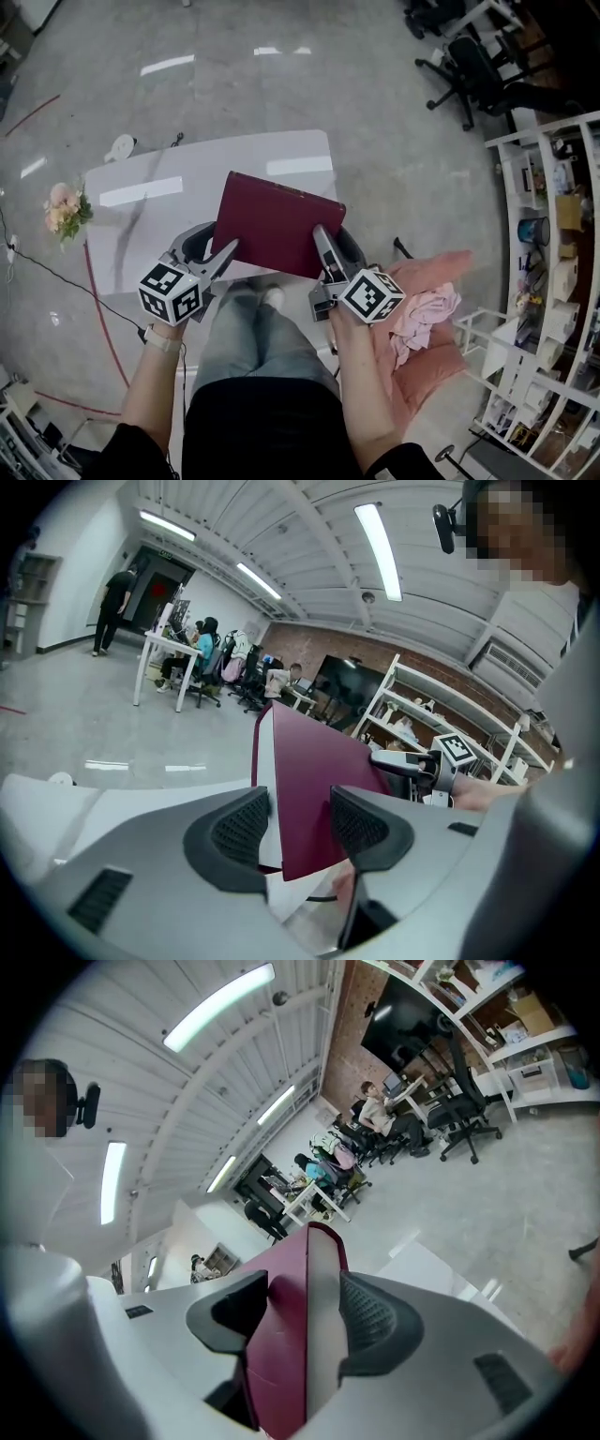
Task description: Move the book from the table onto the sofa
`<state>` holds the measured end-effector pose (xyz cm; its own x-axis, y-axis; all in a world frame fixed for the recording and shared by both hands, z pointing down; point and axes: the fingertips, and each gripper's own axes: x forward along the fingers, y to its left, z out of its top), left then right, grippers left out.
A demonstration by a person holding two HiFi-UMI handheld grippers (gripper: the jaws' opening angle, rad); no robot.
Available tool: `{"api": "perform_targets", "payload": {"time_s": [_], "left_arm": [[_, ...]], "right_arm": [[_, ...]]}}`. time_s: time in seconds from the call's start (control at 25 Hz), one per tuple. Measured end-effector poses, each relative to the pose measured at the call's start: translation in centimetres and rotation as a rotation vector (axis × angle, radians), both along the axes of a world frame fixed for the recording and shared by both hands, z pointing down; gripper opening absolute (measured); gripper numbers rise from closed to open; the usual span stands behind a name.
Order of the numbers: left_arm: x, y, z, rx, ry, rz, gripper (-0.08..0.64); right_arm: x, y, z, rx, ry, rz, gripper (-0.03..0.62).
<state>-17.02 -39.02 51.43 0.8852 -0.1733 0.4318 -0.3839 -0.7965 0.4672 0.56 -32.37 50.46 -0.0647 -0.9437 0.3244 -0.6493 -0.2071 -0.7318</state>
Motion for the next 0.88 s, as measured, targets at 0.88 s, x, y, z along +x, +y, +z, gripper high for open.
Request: {"api": "perform_targets", "payload": {"time_s": [0.88], "left_arm": [[3.6,3.9,-16.8,0.129,0.147,0.033,0.216]], "right_arm": [[2.7,6.0,-17.4,0.160,0.101,0.078,0.258]]}}
